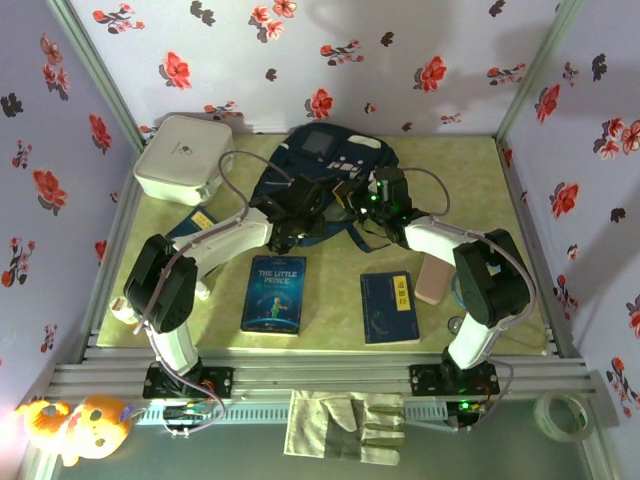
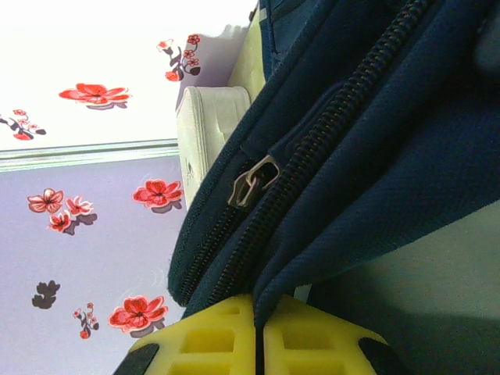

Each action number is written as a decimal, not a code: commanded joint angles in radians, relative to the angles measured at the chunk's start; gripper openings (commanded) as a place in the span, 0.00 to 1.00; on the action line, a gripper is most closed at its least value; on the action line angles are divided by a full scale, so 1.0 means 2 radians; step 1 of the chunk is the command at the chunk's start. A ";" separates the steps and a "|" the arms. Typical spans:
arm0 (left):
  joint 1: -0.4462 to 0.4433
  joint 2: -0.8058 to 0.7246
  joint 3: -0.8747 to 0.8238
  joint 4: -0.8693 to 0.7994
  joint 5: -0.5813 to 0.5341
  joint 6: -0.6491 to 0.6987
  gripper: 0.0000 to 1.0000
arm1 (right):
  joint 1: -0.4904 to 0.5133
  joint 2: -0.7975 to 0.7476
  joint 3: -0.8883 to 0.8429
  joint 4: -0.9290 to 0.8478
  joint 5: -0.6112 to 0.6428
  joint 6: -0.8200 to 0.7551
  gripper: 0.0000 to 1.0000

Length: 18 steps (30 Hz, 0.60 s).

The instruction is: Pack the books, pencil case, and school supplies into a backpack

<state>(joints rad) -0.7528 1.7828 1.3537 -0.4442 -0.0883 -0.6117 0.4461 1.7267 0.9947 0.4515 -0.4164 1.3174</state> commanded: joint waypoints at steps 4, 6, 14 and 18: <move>-0.002 0.013 0.009 0.004 -0.028 -0.008 0.23 | 0.002 -0.001 0.019 0.046 0.000 0.003 0.08; -0.002 0.014 0.008 0.005 -0.029 -0.004 0.27 | 0.002 -0.001 0.018 0.046 0.000 0.004 0.08; -0.012 0.020 0.008 0.001 -0.043 0.018 0.27 | 0.002 -0.001 0.017 0.049 0.001 0.006 0.08; -0.021 0.027 0.018 -0.021 -0.078 0.026 0.29 | 0.003 -0.001 0.018 0.049 0.001 0.006 0.09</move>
<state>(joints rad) -0.7795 1.8091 1.3579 -0.4438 -0.1608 -0.5915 0.4461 1.7267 0.9947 0.4515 -0.4198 1.3182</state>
